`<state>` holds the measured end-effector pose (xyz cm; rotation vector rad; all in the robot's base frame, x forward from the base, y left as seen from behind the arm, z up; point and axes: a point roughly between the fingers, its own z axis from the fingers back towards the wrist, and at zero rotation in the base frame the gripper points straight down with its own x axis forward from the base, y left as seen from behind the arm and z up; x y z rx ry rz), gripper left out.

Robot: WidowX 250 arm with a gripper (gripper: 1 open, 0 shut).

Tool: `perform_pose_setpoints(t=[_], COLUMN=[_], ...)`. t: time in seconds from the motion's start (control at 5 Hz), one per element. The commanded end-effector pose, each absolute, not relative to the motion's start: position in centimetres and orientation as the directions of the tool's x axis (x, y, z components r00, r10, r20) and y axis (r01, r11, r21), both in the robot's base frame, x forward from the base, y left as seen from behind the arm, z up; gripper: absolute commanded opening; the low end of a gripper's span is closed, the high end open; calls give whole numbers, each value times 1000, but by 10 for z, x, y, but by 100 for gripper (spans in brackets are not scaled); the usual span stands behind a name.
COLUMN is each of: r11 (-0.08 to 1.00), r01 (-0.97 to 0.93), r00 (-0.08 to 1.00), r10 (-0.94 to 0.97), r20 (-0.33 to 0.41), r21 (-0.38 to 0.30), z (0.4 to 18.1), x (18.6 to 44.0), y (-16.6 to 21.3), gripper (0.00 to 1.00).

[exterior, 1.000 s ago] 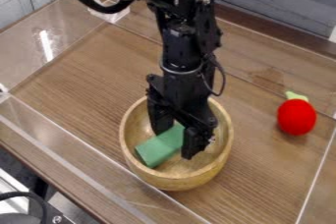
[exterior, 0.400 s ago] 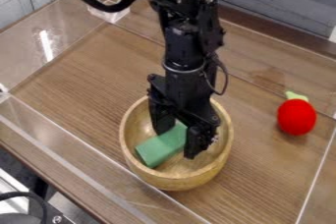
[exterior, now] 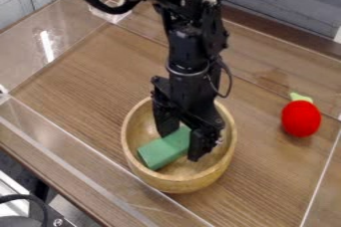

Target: Remove the green block from inside the wooden bowl and put it on the table

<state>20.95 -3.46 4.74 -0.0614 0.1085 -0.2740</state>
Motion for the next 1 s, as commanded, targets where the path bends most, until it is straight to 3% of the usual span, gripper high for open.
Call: perform_pose_setpoints(t=[0.0,0.6,0.8], r11=[958,958,957], r01=[278,278,280], r00=[956,956,956], r10=[-283,-283,-285], r20=[-73,-76,-74], r21=[-68,-71,-73], z=[49,36,31], x=[214,214,214], y=[-35,-35,-35], gripper=[100,100,0])
